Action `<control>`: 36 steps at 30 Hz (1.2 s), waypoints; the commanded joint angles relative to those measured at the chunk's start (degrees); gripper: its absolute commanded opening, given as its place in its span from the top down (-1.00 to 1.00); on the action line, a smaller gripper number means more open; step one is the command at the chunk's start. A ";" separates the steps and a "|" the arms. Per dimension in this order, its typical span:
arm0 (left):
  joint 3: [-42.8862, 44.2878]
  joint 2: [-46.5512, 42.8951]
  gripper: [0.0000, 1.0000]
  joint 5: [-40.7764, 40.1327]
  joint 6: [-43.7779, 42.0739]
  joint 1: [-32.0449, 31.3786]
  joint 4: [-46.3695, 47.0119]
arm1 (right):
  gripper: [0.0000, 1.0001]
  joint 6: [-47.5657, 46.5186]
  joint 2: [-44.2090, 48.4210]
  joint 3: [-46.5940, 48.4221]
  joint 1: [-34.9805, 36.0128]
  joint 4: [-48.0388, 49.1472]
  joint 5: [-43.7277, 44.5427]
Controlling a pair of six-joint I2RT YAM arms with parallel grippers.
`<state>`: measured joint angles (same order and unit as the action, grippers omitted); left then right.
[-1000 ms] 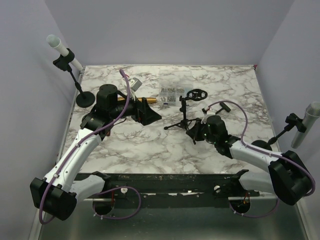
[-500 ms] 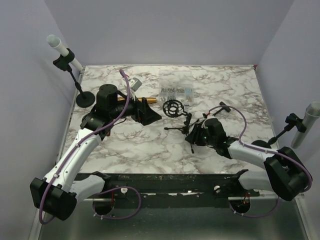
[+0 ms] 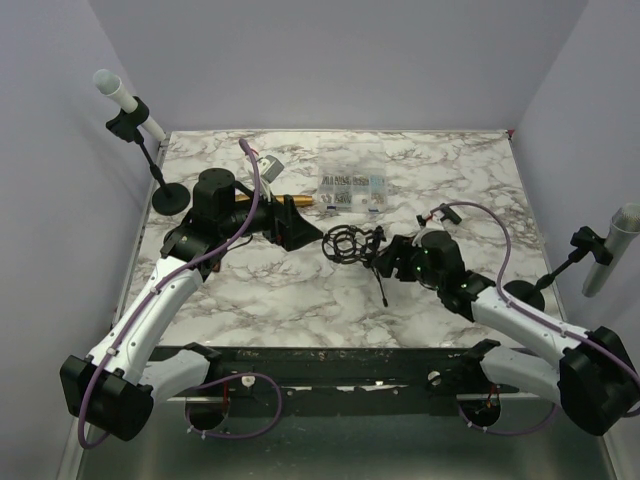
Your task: Remove the microphone from the stand
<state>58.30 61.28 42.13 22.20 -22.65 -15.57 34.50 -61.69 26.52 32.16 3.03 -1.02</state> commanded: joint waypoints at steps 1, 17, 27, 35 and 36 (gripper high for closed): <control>-0.30 -0.45 -0.97 0.59 -0.66 -0.47 0.54 | -0.39 -3.34 1.92 -0.16 -0.08 3.31 4.79; -0.56 -1.53 -0.96 -3.18 -2.41 -0.55 -0.21 | 0.17 -3.54 -23.17 -0.48 -0.10 31.71 6.34; -2.46 -6.69 -0.95 -15.41 -5.57 -0.57 -0.33 | -0.06 -4.43 -26.85 4.94 -0.08 28.54 9.33; -8.53 -14.29 -0.95 -35.46 -10.89 -0.47 4.13 | -0.84 -4.23 -16.94 -1.66 -0.15 31.80 7.97; -9.45 -15.01 -0.96 -38.06 -11.74 -0.46 4.95 | -0.87 -3.54 -16.09 -1.82 -0.10 31.93 7.59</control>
<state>52.31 49.06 18.57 15.11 -23.00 -14.41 30.39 -81.17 26.72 32.23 33.45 6.50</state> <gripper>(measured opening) 0.978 0.905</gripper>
